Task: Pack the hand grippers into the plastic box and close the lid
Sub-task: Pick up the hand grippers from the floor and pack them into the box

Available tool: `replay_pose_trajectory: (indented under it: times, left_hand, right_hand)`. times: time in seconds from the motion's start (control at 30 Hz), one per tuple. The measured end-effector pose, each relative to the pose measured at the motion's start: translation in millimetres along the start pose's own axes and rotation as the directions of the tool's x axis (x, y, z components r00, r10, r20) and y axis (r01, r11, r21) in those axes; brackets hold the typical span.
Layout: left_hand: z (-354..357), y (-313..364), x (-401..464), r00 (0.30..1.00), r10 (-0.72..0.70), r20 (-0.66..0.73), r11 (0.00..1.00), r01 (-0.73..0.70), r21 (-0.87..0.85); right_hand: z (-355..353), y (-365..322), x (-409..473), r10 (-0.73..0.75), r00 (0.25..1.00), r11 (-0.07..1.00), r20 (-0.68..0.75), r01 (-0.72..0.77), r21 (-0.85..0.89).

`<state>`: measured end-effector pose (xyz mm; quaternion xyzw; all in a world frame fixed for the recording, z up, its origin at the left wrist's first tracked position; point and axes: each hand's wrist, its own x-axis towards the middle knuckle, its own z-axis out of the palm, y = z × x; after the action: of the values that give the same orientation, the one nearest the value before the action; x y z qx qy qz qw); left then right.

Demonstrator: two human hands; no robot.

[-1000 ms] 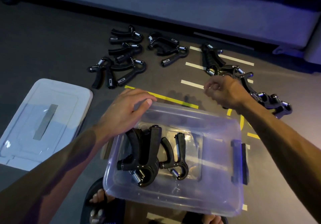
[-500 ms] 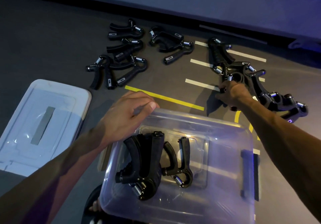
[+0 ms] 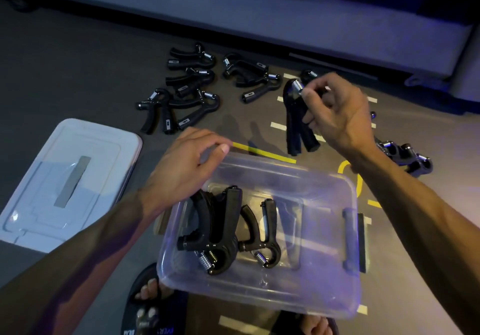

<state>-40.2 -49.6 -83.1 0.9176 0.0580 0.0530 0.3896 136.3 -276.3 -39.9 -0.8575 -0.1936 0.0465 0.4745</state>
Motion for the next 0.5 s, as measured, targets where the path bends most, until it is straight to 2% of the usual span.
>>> replay_pose_trajectory:
  times: [0.1,0.17,0.23,0.33,0.4,0.43,0.5]
  left_hand:
    - [-6,19,-6,0.997,-0.002,-0.078,0.999,-0.001,-0.037]
    - [-6,29,-8,0.991,-0.072,-0.110,0.991,0.058,-0.124]
    - [-8,38,-8,0.983,-0.161,-0.088,0.955,0.132,-0.265]
    - [-8,49,-12,0.986,-0.167,-0.005,0.879,0.147,-0.453]
    - [-9,54,-16,0.989,-0.145,0.041,0.805,0.142,-0.576]
    - [-11,55,-19,0.990,-0.137,0.038,0.792,0.132,-0.597]
    - [-15,55,-21,0.996,-0.087,0.017,0.806,0.080,-0.586]
  right_hand:
    - [-4,-44,-16,0.025,1.000,0.951,0.005,-0.026,0.309]
    - [-1,-59,-28,0.076,0.996,0.897,0.044,-0.087,0.432]
    - [7,-66,-43,0.141,0.985,0.830,0.097,-0.171,0.531]
    - [18,-67,-65,0.259,0.949,0.688,0.182,-0.314,0.654]
    - [20,-64,-75,0.333,0.909,0.610,0.250,-0.409,0.679]
    - [20,-61,-78,0.353,0.892,0.630,0.282,-0.450,0.633]
    - [16,-56,-80,0.366,0.884,0.773,0.291,-0.463,0.434]
